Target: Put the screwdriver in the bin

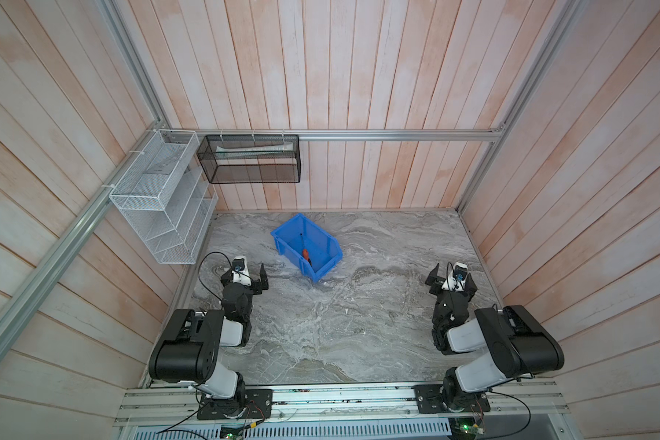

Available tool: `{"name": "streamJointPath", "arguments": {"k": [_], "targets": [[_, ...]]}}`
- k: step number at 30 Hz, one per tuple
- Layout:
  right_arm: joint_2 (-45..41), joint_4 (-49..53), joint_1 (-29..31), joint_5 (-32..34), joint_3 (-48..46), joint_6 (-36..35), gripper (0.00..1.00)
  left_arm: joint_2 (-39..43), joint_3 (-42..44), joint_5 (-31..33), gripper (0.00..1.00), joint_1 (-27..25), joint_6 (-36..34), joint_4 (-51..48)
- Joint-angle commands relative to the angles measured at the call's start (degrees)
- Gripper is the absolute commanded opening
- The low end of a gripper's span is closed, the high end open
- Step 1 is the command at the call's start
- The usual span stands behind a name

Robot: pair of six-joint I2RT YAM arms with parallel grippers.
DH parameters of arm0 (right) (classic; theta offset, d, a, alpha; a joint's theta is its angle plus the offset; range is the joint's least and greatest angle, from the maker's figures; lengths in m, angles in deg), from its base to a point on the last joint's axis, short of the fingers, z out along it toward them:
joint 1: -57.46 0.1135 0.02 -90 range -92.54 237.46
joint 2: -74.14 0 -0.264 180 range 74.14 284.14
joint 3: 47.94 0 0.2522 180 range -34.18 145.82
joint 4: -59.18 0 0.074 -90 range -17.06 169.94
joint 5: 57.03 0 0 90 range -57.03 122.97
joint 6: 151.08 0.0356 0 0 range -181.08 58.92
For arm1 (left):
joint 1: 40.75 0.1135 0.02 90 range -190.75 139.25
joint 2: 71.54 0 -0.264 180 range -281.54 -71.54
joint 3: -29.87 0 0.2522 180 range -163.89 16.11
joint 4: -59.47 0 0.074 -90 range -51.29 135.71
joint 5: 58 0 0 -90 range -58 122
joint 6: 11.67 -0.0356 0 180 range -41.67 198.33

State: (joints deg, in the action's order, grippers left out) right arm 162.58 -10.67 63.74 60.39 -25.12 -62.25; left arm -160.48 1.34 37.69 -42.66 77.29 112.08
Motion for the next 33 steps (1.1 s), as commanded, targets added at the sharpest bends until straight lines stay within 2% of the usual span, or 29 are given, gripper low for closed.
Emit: {"name": "streamJointPath", "arguments": {"k": [1,2,3,5,6,33], "targets": [[0.42,5.82,-1.93,-11.42,2.26,3.19,0.98,0.66,-0.47,-1.12,1.00,0.24,0.33,-0.27],[-0.41,9.32,-2.13,-11.70,3.04,4.29,0.98,0.62,-0.39,-1.12,1.00,0.24,0.34,-0.19],[0.67,5.63,-2.14,-11.58,2.36,3.29,0.98,0.69,-0.40,-1.12,1.00,0.20,0.32,-0.28],[-0.15,8.62,-2.23,-11.77,2.94,4.14,0.98,0.63,-0.40,-1.12,1.00,0.24,0.34,-0.25],[0.51,6.45,-2.18,-11.65,2.61,3.46,0.98,0.70,-0.40,-1.12,1.00,0.24,0.34,-0.25],[0.23,7.68,-1.80,-11.05,2.89,3.37,0.98,0.69,-0.36,-1.12,1.00,0.24,0.34,-0.27]]}}
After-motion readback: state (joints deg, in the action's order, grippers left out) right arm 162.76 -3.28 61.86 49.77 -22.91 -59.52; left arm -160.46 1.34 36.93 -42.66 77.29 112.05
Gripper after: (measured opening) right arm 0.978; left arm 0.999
